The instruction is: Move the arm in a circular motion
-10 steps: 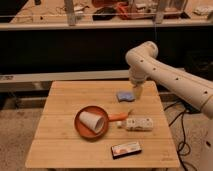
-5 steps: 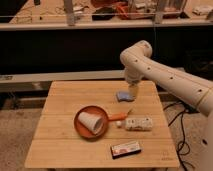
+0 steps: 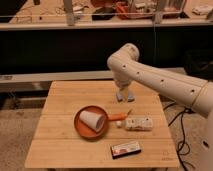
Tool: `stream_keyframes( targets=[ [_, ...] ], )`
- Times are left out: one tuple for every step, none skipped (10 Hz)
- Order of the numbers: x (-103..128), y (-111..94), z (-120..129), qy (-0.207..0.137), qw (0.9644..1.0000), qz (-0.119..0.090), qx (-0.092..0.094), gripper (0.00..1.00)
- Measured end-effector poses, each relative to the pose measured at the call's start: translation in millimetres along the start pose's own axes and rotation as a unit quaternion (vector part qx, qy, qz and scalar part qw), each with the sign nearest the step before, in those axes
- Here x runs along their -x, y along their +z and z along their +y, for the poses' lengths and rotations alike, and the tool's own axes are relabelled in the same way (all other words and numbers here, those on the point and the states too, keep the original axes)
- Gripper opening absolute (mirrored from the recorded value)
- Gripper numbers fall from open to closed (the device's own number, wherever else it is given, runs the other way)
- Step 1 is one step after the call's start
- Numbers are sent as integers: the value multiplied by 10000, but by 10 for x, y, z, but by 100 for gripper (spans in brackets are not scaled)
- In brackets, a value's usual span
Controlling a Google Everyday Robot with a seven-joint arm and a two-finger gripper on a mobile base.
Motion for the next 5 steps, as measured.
stream_keyframes(
  targets=[
    [113,-17,7,-94,9999,15,-49,80],
    [264,-35,3,-215,9997,23,-102,80],
    [305,-35,11,-281,9995,44,-127,80],
    [313,-37,21,-313,9994,43,-154,80],
    [310,-40,48,-340,9993,-6,-181,80]
  ],
)
